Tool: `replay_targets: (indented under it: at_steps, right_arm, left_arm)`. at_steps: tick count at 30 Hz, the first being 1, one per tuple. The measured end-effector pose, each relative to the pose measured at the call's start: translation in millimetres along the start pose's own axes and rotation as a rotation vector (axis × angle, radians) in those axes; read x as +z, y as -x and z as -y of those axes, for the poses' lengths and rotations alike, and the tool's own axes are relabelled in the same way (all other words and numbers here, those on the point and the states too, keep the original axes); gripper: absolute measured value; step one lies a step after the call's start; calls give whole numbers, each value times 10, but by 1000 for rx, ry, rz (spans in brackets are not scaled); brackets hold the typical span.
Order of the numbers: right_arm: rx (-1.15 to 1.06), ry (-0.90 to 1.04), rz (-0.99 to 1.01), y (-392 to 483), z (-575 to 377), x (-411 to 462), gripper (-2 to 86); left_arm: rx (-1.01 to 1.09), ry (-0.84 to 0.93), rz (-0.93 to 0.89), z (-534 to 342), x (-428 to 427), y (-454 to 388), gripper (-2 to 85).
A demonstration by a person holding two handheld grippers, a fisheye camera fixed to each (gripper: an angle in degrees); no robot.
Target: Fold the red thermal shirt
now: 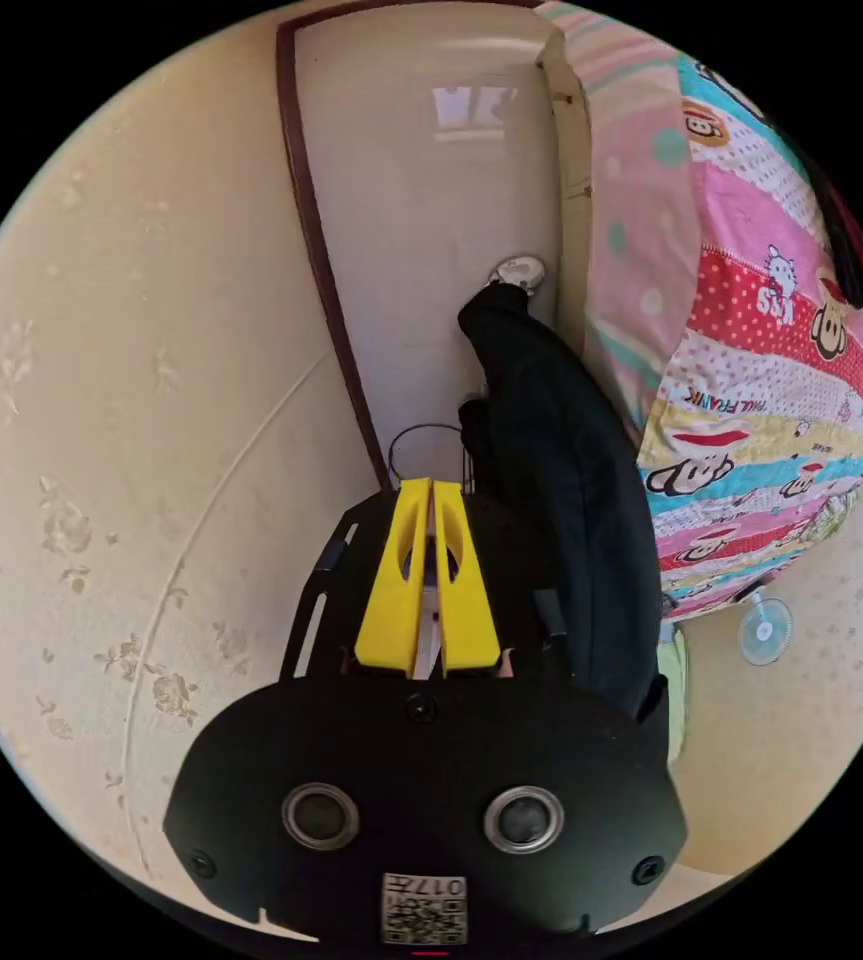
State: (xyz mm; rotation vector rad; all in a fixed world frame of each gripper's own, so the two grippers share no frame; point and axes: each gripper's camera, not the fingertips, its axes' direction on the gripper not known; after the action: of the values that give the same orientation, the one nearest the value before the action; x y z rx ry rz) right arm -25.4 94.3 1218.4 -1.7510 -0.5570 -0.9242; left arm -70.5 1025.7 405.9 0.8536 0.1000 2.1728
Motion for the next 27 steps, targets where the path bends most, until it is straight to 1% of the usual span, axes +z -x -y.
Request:
replay_targets:
  at_steps: [1, 4, 8, 13, 17, 20, 24, 27]
  right_arm:
    - [-52, -6, -143, 331, 139, -90, 4]
    - [-171, 11, -317, 1064, 470, -183, 4]
    - [-230, -16, -384, 1775, 789, -240, 4]
    - [-190, -5, -526, 2575, 1249, -64, 5]
    - [-160, 3, -570, 3115, 1526, 94, 6]
    - [-163, 1, -603, 3741, 1760, 218, 5]
    - [-238, -72, -708, 4985, 2097, 398, 6]
    - [-342, -126, -821, 6037, 2321, 658, 7]
  left_arm:
    - [-6, 21, 3, -38, 48, 61, -10]
    - [-13, 72, 20, -205, 101, 300, -10]
    - [46, 108, 34, -339, -125, 473, -10]
    - [122, 170, 155, -323, -542, 569, -10]
    - [184, 191, 246, -248, -1072, 613, -10]
    - [220, 188, 239, -164, -1523, 677, -9]
    - [252, 135, 241, -157, -2245, 844, -5]
    - [275, 151, 243, -174, -2766, 931, -4]
